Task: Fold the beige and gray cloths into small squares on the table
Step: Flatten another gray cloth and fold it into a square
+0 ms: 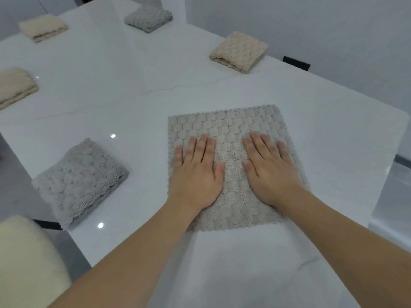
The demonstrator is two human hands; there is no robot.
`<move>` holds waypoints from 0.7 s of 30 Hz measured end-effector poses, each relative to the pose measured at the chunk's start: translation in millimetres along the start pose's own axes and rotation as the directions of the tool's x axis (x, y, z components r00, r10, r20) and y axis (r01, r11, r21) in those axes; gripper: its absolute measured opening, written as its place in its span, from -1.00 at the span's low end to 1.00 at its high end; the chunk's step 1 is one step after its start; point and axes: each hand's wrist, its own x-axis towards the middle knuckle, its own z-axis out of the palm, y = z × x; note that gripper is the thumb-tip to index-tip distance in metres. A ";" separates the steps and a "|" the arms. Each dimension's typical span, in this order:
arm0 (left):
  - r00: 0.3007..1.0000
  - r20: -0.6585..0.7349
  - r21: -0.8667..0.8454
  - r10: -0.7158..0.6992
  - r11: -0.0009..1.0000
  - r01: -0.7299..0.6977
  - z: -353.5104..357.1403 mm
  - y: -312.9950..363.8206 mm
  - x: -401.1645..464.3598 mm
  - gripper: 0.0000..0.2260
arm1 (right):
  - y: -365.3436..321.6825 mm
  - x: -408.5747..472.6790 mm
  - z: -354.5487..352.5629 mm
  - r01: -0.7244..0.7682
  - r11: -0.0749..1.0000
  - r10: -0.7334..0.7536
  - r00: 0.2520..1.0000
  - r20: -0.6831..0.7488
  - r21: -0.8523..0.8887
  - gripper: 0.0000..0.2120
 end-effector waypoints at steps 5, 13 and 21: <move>1.000 -0.004 -0.012 0.002 1.000 -0.002 -4.7 -29.7 -15.4 -0.42 | 33.6 -16.6 -0.7 -0.003 1.000 0.004 1.000 -0.015 0.014 -0.39; 0.998 0.027 -0.024 -0.063 0.998 0.064 -10.2 -44.7 -18.9 -0.40 | 43.5 -22.0 -5.4 -0.158 0.986 0.158 0.987 0.002 -0.056 -0.37; 0.988 0.063 -0.086 0.141 0.987 -0.135 -15.2 4.1 -64.0 -0.42 | -13.6 -65.4 3.6 -0.026 0.999 0.027 1.000 -0.009 0.045 -0.40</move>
